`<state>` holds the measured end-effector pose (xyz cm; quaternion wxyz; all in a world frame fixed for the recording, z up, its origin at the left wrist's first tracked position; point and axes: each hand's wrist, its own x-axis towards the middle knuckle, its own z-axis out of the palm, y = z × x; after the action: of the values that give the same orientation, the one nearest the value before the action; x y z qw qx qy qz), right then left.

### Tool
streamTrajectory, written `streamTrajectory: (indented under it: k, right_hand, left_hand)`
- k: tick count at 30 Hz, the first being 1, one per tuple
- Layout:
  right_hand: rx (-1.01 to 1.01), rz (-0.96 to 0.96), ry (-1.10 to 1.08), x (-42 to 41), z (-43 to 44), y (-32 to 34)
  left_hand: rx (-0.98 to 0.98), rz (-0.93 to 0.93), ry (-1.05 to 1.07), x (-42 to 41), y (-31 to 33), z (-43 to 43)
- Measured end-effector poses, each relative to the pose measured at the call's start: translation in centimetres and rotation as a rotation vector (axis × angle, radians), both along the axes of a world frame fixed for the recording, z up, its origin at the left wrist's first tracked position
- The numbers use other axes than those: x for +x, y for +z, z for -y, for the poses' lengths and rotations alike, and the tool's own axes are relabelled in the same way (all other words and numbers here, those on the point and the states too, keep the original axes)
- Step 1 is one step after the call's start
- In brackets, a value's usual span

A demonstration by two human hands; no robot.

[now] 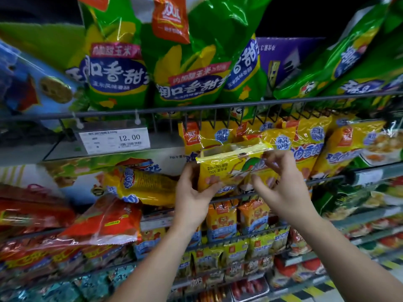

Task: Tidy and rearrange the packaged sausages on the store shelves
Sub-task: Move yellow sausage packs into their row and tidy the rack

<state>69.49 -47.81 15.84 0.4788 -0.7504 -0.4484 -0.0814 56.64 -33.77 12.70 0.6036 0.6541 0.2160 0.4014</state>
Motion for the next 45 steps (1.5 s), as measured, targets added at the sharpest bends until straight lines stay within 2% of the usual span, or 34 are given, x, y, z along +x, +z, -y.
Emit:
streamTrajectory:
  k: [6, 10, 15, 19, 22, 26, 32, 35, 45]
  right_hand:
    - [0.219, -0.077, 0.133, -0.3, 0.9, 2.0]
    - [0.288, 0.018, 0.198, 0.2, 1.9, 3.7]
    - [0.162, 0.33, 0.168, 1.0, 4.0, 6.1]
    - [-0.018, 0.359, 0.215, 1.6, 4.6, 6.7]
    - [-0.124, 0.308, 0.266, 2.1, 4.8, 6.4]
    - [-0.168, 0.216, 0.301, 2.4, 5.1, 5.9]
    - [0.007, 0.09, 0.354, 2.5, 5.5, 5.0]
    - [0.077, -0.031, 0.358, 2.8, 5.7, 4.2]
    - [0.287, -0.664, 0.236, 3.8, 5.5, 1.1]
  left_hand:
    - [-0.034, 0.106, 0.034, 0.0, 1.9, 1.3]
    - [0.072, 0.135, 0.043, -0.2, 3.0, 2.0]
    - [0.391, 0.015, 0.075, -0.5, 4.4, 3.0]
    - [0.564, -0.074, 0.114, -0.5, 4.4, 3.3]
    - [0.666, -0.152, 0.116, -0.4, 4.3, 3.5]
    - [0.763, -0.215, 0.125, -0.2, 4.6, 4.2]
    - [0.829, -0.276, 0.167, 0.2, 4.9, 5.4]
    - [0.847, -0.276, 0.193, 0.4, 5.1, 5.9]
    - [0.99, 0.002, 0.435, 0.7, 5.2, 7.0]
